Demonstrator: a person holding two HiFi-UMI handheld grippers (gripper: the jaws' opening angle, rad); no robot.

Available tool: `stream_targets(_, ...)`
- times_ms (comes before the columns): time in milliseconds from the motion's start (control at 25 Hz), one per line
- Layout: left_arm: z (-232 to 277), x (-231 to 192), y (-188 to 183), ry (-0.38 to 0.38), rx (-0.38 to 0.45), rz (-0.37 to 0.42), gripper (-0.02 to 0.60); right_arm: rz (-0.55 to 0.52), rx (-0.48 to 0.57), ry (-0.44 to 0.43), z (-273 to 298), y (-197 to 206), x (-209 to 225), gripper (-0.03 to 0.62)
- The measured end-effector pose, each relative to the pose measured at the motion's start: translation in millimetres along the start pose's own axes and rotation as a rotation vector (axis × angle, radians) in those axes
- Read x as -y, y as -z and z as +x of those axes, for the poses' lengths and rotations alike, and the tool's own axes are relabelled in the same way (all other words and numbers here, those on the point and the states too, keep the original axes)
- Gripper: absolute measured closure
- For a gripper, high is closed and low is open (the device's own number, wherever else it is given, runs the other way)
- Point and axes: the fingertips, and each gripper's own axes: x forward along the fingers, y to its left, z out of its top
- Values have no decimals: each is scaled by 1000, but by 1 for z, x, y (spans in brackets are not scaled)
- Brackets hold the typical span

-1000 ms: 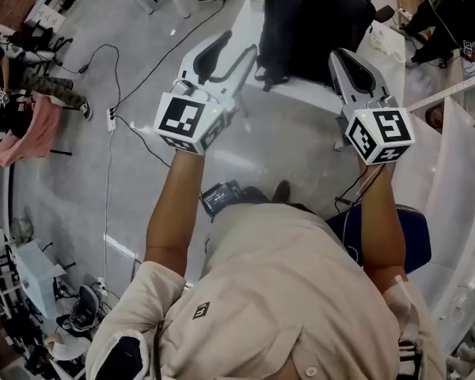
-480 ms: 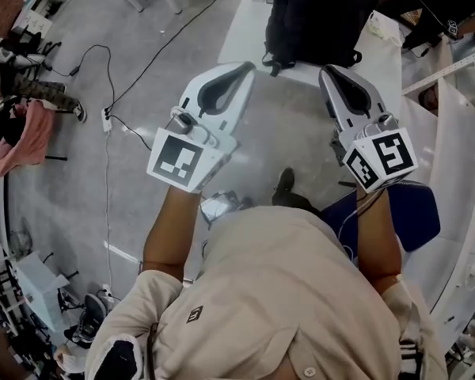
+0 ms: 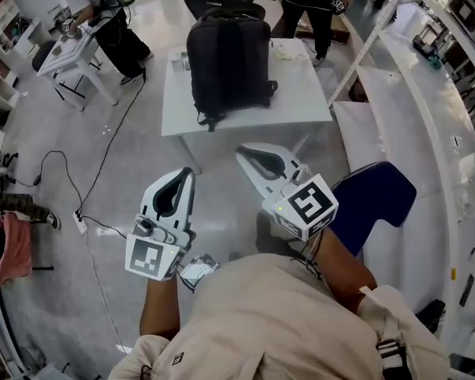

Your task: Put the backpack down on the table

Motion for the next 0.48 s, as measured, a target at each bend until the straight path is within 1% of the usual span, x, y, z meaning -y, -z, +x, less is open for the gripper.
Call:
stream_targets(160,-11,11,3,25,-12,-16,567,-15,-2,45,-18,-3,-8,563)
stream_targets(400,-33,23,4,47,-9,-24,568,-20,-9,64,-36,-1,-31,565)
stream_targets(480,-38,25,1,53,6,-27,567,-20,-12,67,-38,0,-37,565)
